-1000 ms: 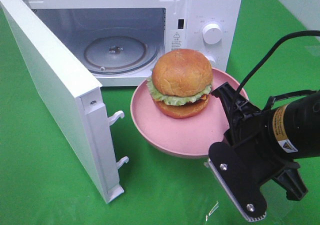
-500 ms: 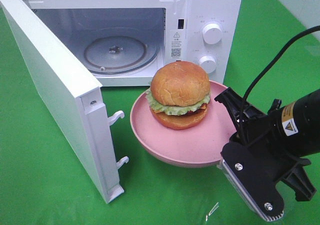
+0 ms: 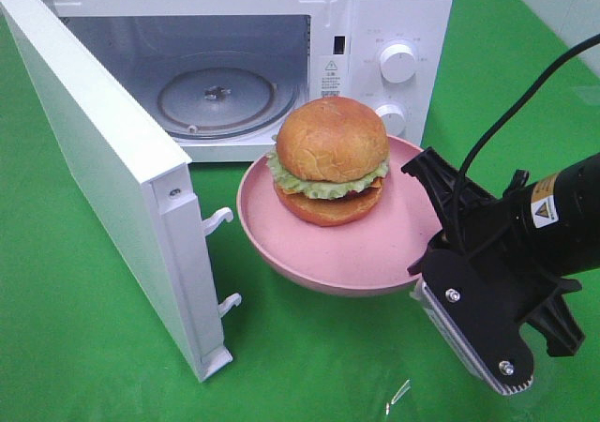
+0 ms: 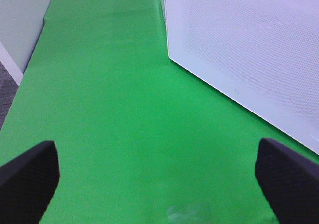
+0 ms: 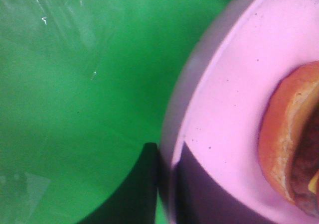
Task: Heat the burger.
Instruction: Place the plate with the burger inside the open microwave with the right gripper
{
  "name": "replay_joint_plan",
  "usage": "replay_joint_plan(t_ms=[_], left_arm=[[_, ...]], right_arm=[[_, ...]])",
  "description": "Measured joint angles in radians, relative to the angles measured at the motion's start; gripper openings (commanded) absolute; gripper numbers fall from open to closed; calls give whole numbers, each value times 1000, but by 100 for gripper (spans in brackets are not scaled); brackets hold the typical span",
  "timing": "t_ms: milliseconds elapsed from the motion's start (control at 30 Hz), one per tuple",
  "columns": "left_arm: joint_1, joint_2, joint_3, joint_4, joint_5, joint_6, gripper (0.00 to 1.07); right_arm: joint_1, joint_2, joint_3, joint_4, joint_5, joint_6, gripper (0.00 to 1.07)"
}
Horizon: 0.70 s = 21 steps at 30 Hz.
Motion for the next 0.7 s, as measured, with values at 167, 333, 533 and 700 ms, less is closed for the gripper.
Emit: replay_joint_plan(t_ms=[167, 333, 533, 700], left_arm=[[0, 0, 0, 0, 0, 0, 100], [0, 0, 0, 0, 0, 0, 100], [0, 0, 0, 0, 0, 0, 100], [0, 0, 0, 0, 0, 0, 100]], right_arm=[[19, 0, 0, -14, -13, 0, 0], [58, 20, -19, -45, -21, 6, 0], [58, 81, -78, -52, -25, 19, 0], [58, 143, -128, -52, -29, 19, 0]])
